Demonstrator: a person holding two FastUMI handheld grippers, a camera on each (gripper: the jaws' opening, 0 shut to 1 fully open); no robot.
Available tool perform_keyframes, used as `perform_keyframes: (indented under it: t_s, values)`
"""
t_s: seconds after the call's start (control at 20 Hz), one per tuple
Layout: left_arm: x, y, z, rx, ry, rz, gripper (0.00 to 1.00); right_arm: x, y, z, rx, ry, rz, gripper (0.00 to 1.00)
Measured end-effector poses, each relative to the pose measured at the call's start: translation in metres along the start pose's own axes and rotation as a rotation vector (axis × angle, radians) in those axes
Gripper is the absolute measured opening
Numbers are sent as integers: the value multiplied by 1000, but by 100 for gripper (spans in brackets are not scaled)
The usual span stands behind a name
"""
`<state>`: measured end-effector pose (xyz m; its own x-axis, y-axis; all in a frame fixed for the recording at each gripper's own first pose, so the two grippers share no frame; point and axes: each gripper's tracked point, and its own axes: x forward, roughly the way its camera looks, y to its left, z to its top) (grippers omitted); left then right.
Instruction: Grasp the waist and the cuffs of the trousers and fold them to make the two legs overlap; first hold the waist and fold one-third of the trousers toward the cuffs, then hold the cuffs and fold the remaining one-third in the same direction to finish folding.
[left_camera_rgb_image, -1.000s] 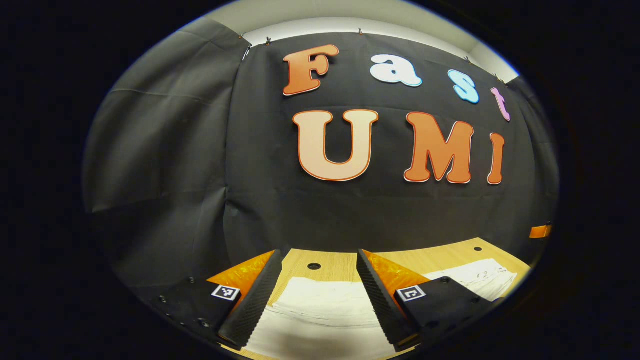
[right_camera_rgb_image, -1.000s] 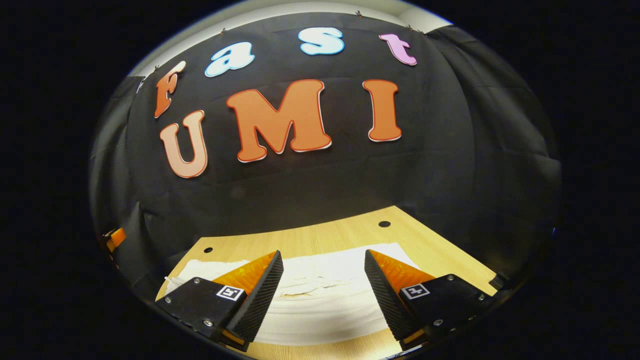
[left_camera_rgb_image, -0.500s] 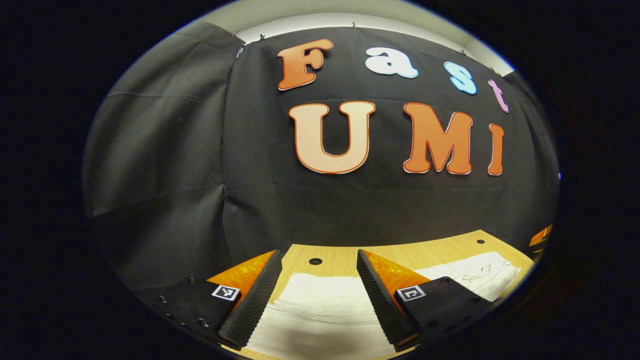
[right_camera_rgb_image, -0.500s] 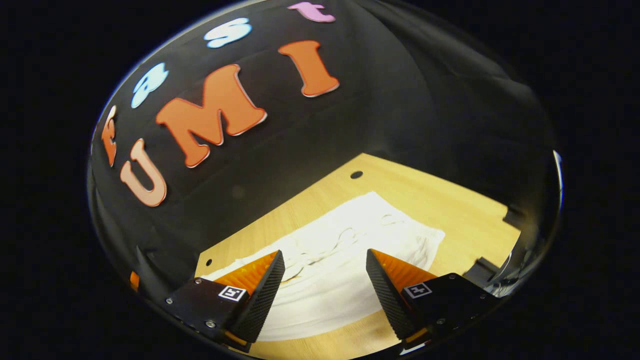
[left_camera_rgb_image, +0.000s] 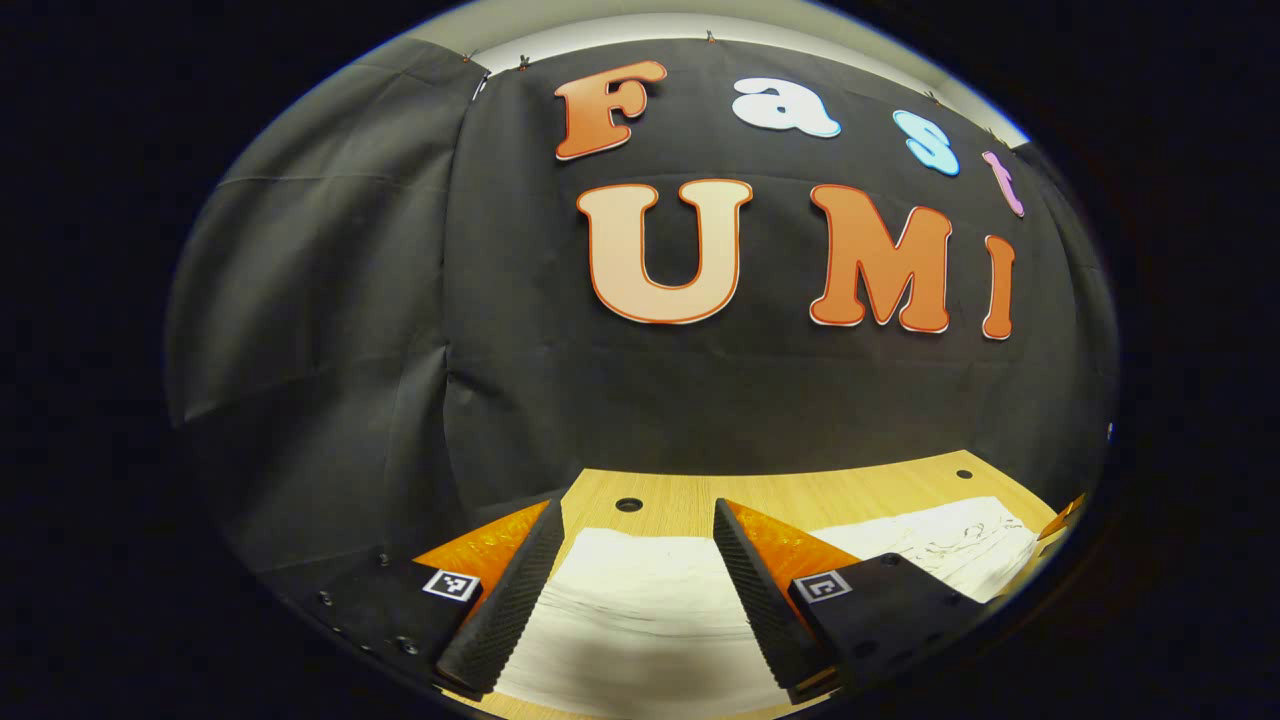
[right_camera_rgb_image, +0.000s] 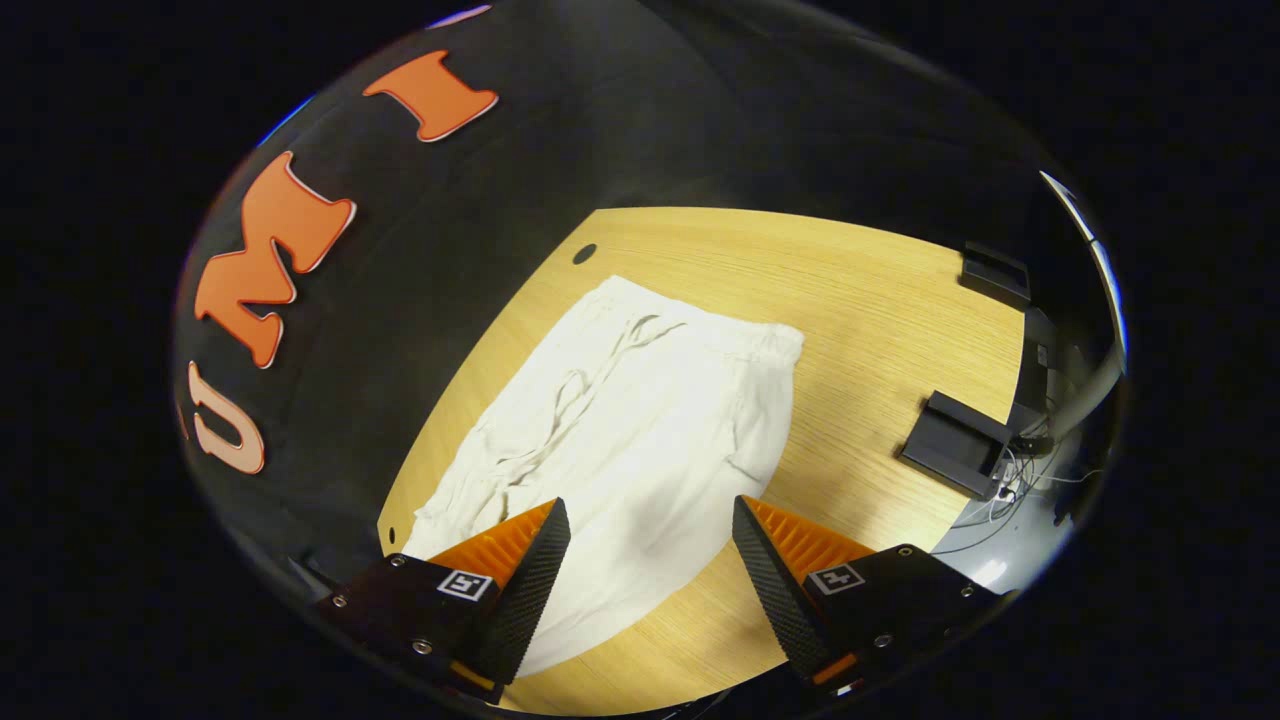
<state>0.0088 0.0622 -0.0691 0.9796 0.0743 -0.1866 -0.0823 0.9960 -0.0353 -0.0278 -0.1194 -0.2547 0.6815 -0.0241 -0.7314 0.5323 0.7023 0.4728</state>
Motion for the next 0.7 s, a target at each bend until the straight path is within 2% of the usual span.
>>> perform_keyframes:
  t_s: [0.3, 0.5, 0.7]
  values:
    - [1, -1, -14, -21, 43, 50, 98, 29, -27, 6, 68, 65, -53, 99]
    - [0, 5, -12, 35, 36, 89, 98, 46, -33, 3, 127, 132, -61, 99]
    - [5, -17, -13, 98, 35, 81, 98, 60, -39, 5, 152, 157, -78, 99]
